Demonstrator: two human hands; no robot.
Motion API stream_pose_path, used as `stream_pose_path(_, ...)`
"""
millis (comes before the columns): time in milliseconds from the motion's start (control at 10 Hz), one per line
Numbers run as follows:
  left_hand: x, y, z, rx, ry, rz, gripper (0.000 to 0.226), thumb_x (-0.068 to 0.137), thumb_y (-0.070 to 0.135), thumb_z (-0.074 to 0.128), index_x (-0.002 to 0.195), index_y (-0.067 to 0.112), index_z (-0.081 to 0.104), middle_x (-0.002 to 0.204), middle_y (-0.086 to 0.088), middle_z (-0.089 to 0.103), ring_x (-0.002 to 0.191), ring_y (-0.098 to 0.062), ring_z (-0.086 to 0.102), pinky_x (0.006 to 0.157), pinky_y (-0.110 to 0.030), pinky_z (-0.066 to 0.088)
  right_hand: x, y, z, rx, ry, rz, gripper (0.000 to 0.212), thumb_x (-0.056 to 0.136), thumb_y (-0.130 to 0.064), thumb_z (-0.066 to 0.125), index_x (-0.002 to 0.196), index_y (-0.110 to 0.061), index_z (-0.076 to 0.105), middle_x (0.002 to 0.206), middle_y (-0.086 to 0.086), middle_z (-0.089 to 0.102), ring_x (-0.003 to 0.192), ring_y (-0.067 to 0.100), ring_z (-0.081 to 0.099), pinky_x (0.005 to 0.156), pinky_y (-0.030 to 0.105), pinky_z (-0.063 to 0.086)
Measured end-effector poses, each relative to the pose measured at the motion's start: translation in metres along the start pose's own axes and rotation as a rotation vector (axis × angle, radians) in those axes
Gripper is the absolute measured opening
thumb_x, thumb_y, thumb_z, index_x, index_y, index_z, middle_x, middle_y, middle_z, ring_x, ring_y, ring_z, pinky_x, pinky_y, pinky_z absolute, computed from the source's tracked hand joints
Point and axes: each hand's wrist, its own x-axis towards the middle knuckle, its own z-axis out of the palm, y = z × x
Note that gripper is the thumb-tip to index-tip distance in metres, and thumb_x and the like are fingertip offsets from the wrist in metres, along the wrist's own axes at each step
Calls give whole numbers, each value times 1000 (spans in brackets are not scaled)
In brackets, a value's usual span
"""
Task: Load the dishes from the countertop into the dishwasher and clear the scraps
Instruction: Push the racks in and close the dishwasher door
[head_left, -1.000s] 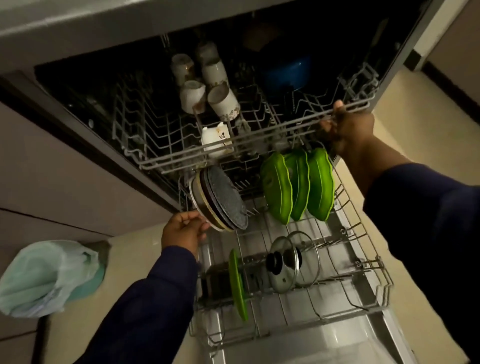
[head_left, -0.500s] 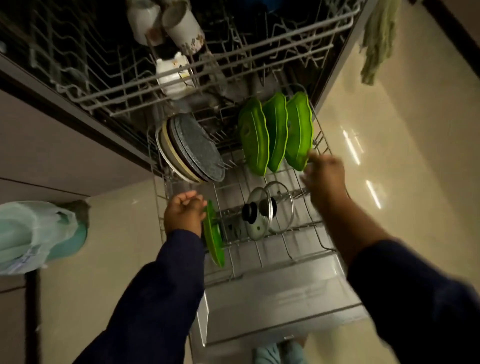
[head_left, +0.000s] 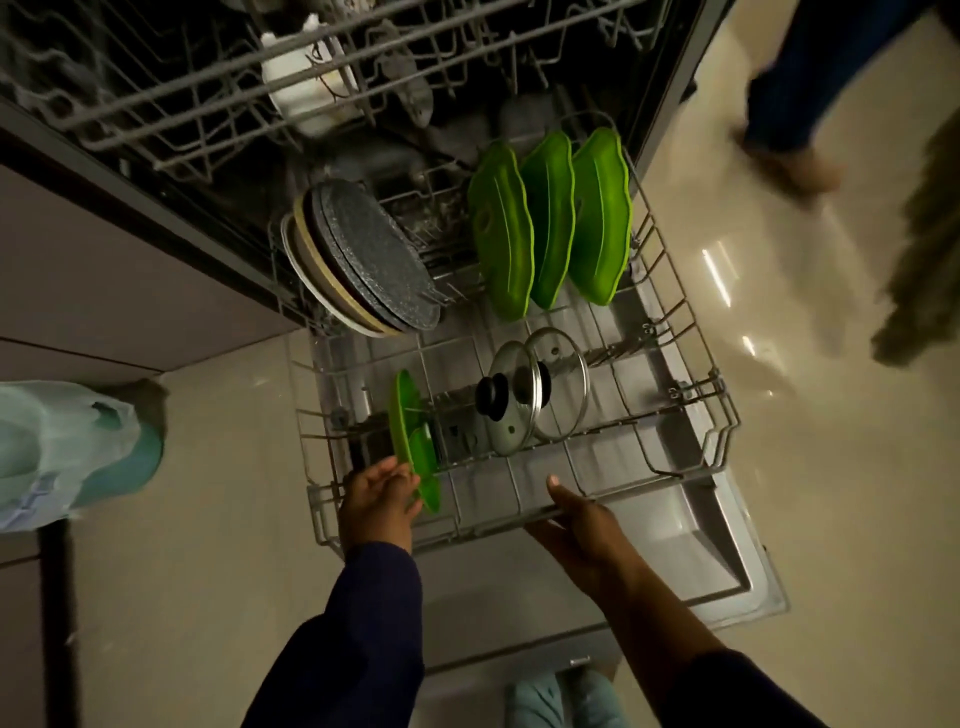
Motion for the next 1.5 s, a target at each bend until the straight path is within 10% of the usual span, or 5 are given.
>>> stream_pose_path(400,26,57,0,-89,-35,131,14,89,-3,47,96,7,54,87,0,57,80,-11,56,71,-23,46,42,-48,53,-123,-83,-188,2,91,-10,56,91,-11,55,96,6,59,87,16,60,79,28,54)
stream_pose_path(600,56,89,17,-42,-18,225,17,89,0,49,102,11,52,84,3,57,77,-8,56,69,-22,45,83,-93,100,-100,-119,-209,51,84,-19,65,127,2,47,123,19,56,90,20,62,62,23,58)
stream_pose_path(800,82,103,22,-44,-24,254,20,90,0,48,108,8,52,83,4,57,74,-8,55,67,-22,44,109,-136,144,-234,-102,-287,58,87,-25,63,133,3,43,103,14,52,75,15,58,47,14,51)
stream_pose_path(1000,101,92,12,29,2,254,14,90,2,49,91,15,54,84,5,58,77,-6,57,70,-22,47,123,-169,177,-322,-147,-378,17,90,-27,60,95,-11,57,120,15,56,95,22,60,74,26,57)
stream_pose_path(1500,120,88,7,35,20,249,16,89,3,51,84,18,54,82,4,58,77,-8,57,70,-21,49,142,-206,220,-522,-117,-490,52,95,-42,47,137,-12,42,143,8,44,128,25,48,82,24,53)
